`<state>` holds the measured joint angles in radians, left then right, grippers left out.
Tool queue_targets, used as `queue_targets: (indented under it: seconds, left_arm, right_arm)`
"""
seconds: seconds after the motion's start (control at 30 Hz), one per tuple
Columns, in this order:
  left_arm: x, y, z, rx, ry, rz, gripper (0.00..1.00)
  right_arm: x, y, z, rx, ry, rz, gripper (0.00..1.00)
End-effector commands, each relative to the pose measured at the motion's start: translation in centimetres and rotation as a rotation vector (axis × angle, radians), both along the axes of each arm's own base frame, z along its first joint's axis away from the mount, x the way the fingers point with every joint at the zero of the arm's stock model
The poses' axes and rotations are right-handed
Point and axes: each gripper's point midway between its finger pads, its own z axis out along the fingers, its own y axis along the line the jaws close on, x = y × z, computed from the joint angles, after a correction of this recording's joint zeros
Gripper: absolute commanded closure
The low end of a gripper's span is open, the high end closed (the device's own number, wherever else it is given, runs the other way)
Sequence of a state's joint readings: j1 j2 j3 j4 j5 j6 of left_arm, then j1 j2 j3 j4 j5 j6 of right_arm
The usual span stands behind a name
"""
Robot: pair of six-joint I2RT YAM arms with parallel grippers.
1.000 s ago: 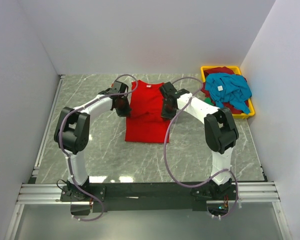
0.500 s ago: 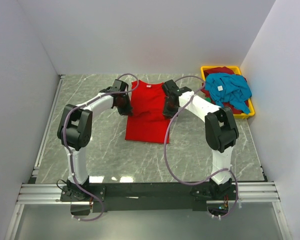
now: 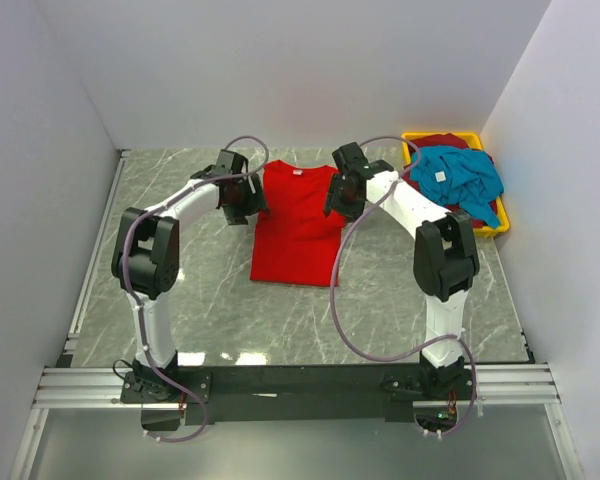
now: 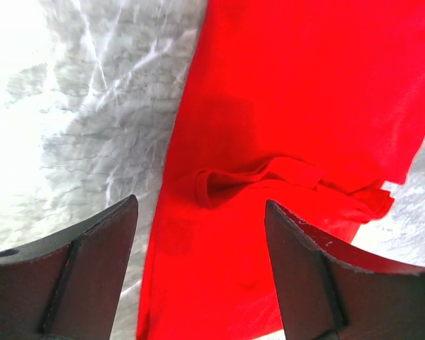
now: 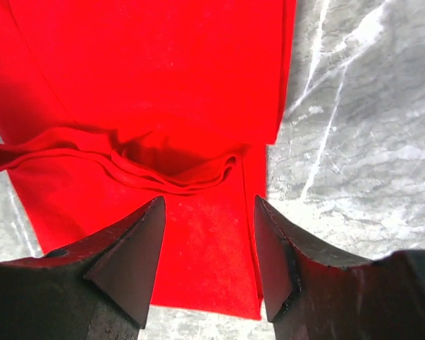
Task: Fold and stack the t-shirts
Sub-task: Fold the tshirt
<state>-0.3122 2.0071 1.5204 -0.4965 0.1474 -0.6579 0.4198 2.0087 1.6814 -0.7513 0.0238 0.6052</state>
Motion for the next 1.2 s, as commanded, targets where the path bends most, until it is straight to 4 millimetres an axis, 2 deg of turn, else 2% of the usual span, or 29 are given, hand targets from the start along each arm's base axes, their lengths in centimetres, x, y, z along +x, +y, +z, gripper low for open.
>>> queue_targets:
  seconds: [0.0, 0.13, 0.3, 0.37, 0.5, 0.73, 0.9, 1.17]
  left_arm:
    - [-0.5, 0.5, 4.2, -0.001, -0.113, -0.032, 0.22]
    - [-2.9, 1.1, 3.5, -0.001, -0.113, -0.057, 0.23]
    - [-6.3, 1.3, 2.0, -0.020, -0.074, -0.109, 0.25]
    - [-7.0, 1.3, 1.7, -0.028, -0.064, -0.127, 0.25]
    - [-8.6, 1.2, 0.8, -0.045, -0.037, -0.161, 0.26]
    - [-10.4, 1.6, -1.1, -0.030, 0.032, -0.188, 0.27]
    - [-10.9, 1.6, -1.4, -0.023, 0.054, -0.215, 0.28]
    - [-11.7, 1.6, -1.7, -0.026, 0.077, -0.235, 0.29]
  right_arm:
    - [0.1, -0.1, 3.8, 0.051, -0.092, 0.003, 0.40]
    - [-2.4, -0.2, 2.4, 0.081, -0.050, 0.018, 0.40]
    - [-6.7, 0.0, 0.4, 0.108, 0.018, 0.072, 0.41]
    - [-8.5, 0.4, -0.6, 0.109, 0.046, 0.093, 0.42]
    - [-10.6, 1.0, -1.8, 0.123, 0.081, 0.110, 0.42]
    - [-12.6, 0.6, -2.8, 0.115, 0.138, 0.093, 0.47]
    - [-14.4, 0.6, -4.5, 0.139, 0.186, 0.065, 0.53]
    - [-15.4, 0.8, -5.9, 0.164, 0.225, 0.050, 0.58]
